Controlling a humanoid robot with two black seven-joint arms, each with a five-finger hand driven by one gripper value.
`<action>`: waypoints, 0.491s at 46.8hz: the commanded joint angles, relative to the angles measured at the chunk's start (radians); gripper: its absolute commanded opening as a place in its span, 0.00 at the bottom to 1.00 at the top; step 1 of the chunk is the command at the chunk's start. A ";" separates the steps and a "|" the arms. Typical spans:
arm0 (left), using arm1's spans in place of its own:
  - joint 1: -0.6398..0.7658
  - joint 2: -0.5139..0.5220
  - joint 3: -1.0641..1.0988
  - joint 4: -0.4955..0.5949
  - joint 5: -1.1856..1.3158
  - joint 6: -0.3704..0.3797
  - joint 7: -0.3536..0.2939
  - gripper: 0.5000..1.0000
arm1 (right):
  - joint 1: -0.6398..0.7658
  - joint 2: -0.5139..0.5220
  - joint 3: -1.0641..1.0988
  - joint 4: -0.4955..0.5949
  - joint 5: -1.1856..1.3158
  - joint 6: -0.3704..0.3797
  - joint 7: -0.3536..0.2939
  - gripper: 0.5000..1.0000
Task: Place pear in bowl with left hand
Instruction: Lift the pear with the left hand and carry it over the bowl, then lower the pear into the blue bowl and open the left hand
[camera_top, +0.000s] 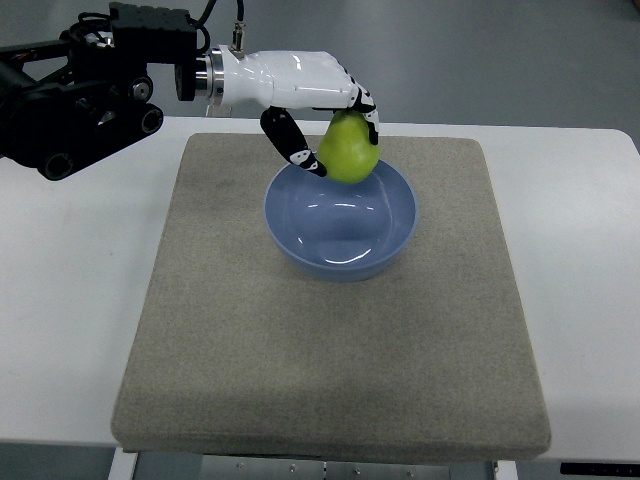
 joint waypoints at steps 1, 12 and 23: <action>0.007 -0.004 0.003 -0.001 0.002 -0.001 0.000 0.00 | 0.000 0.000 0.000 0.000 0.000 0.000 0.000 0.85; 0.050 -0.047 0.008 0.011 0.009 -0.001 0.000 0.00 | 0.000 0.000 0.000 0.000 0.000 0.000 0.000 0.85; 0.085 -0.076 0.008 0.019 0.032 -0.001 0.002 0.00 | 0.000 0.000 0.000 0.000 0.000 0.000 0.000 0.85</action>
